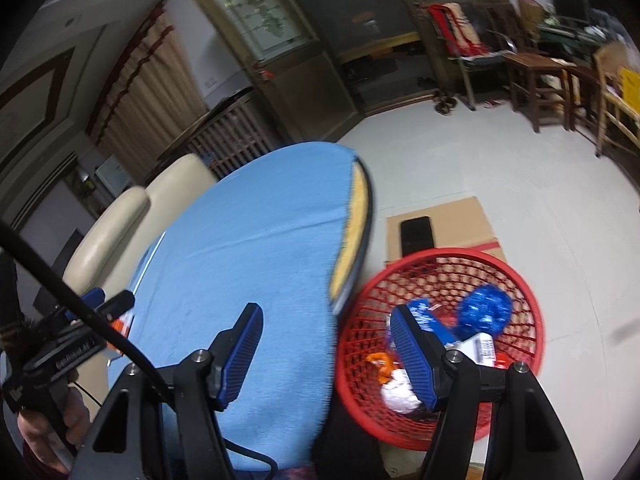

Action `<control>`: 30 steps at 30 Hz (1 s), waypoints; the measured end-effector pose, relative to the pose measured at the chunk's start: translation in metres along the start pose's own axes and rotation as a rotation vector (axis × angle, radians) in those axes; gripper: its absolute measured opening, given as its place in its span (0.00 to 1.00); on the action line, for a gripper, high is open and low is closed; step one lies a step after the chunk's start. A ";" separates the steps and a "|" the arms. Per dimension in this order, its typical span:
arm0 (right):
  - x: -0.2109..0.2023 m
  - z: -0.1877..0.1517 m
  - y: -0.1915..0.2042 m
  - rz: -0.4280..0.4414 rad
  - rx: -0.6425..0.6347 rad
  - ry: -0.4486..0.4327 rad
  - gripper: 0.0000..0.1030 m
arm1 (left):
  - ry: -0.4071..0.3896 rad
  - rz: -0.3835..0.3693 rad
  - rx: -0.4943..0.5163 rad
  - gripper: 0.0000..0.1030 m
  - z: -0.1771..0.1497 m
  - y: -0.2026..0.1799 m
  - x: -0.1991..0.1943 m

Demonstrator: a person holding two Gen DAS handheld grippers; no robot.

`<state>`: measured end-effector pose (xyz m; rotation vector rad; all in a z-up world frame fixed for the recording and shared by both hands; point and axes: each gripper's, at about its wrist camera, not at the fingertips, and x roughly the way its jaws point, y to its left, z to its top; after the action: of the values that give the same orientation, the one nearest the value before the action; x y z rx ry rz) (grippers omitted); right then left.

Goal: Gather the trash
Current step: 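Move both grippers back over the table toward the orange-white box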

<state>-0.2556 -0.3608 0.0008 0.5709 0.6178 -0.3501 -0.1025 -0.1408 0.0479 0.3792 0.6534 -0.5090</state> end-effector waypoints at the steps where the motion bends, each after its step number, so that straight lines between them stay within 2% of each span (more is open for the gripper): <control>1: 0.002 0.000 0.009 0.011 -0.018 0.003 0.68 | -0.005 0.013 -0.017 0.72 -0.002 0.008 -0.003; 10: 0.013 -0.001 0.108 0.105 -0.197 0.007 0.68 | -0.044 0.111 -0.165 0.72 -0.010 0.080 -0.026; 16: 0.012 -0.001 0.158 0.136 -0.269 -0.011 0.68 | -0.076 0.177 -0.228 0.72 -0.023 0.118 -0.046; 23: 0.016 -0.004 0.206 0.153 -0.338 -0.007 0.68 | -0.088 0.220 -0.257 0.72 -0.043 0.146 -0.063; 30: 0.024 -0.017 0.229 0.160 -0.345 0.033 0.68 | -0.098 0.263 -0.270 0.72 -0.056 0.162 -0.074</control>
<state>-0.1376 -0.1732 0.0646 0.2927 0.6424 -0.0792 -0.0890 0.0422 0.0841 0.1793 0.5588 -0.1835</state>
